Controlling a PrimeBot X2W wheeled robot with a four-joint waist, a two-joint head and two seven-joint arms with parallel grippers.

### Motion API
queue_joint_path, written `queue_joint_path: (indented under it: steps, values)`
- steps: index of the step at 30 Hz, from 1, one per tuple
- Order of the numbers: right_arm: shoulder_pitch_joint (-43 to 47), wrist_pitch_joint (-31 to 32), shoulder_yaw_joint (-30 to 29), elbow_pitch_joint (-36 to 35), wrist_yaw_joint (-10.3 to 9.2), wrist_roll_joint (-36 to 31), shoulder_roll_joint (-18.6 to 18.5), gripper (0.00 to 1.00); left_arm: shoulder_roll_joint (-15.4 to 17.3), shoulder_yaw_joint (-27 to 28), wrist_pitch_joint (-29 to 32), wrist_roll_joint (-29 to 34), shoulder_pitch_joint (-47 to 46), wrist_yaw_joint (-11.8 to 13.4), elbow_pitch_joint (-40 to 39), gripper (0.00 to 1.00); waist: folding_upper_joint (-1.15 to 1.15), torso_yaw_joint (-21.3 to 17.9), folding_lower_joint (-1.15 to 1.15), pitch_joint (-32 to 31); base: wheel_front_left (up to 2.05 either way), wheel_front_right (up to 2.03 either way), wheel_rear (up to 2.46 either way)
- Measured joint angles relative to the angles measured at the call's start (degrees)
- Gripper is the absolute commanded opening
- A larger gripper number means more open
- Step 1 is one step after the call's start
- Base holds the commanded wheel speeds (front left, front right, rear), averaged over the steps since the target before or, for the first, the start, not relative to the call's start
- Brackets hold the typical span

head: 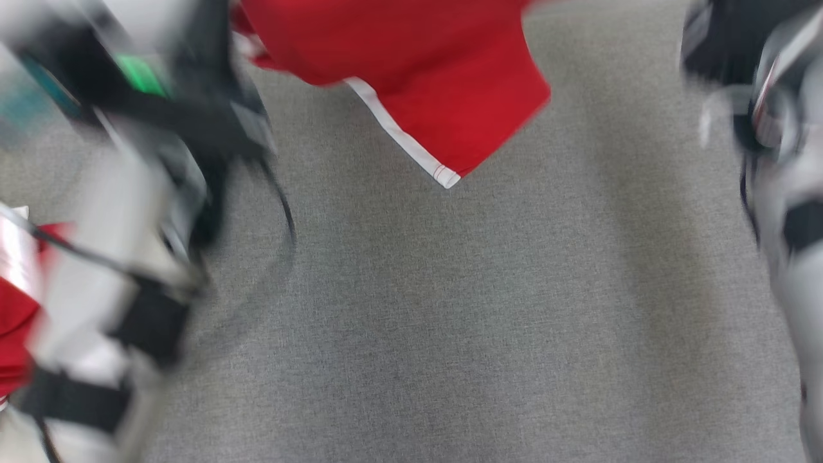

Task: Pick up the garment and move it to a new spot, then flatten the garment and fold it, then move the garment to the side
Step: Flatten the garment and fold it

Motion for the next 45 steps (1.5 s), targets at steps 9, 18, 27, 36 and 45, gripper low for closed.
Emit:
queue_joint_path:
  steps: [9,18,27,36,45]
  values:
    - [35.55,0.11,6.82,-3.44,1.40,-2.83,-4.42,1.00,1.71,-12.66,1.19,3.05,32.01,-0.55,-2.67,0.00,0.00,0.26,-0.01,-2.00,0.00,0.00,0.00]
    - [38.23,5.89,10.20,-6.81,1.72,-1.79,-6.91,1.00,1.53,-12.70,0.85,3.47,32.29,-0.56,-2.11,0.00,0.00,-0.14,0.00,-2.90,0.00,0.00,0.00]
    - [43.69,11.74,7.65,-15.52,0.10,2.65,-6.61,1.00,1.29,-12.32,0.68,3.63,32.73,-0.56,-2.27,0.00,0.00,-0.49,0.00,-5.25,0.00,0.00,0.00]
    - [43.65,22.96,6.78,-24.48,-6.19,4.76,-5.89,1.00,1.31,-12.32,0.59,4.16,32.92,-0.62,-3.49,0.00,0.01,-1.06,0.01,-6.26,0.00,0.00,0.00]
    - [42.30,34.68,7.19,-27.66,-10.81,5.25,-6.56,0.92,1.15,-12.28,0.54,4.37,32.57,-0.63,-4.93,0.00,0.01,-0.90,0.01,-4.79,0.00,0.00,0.00]
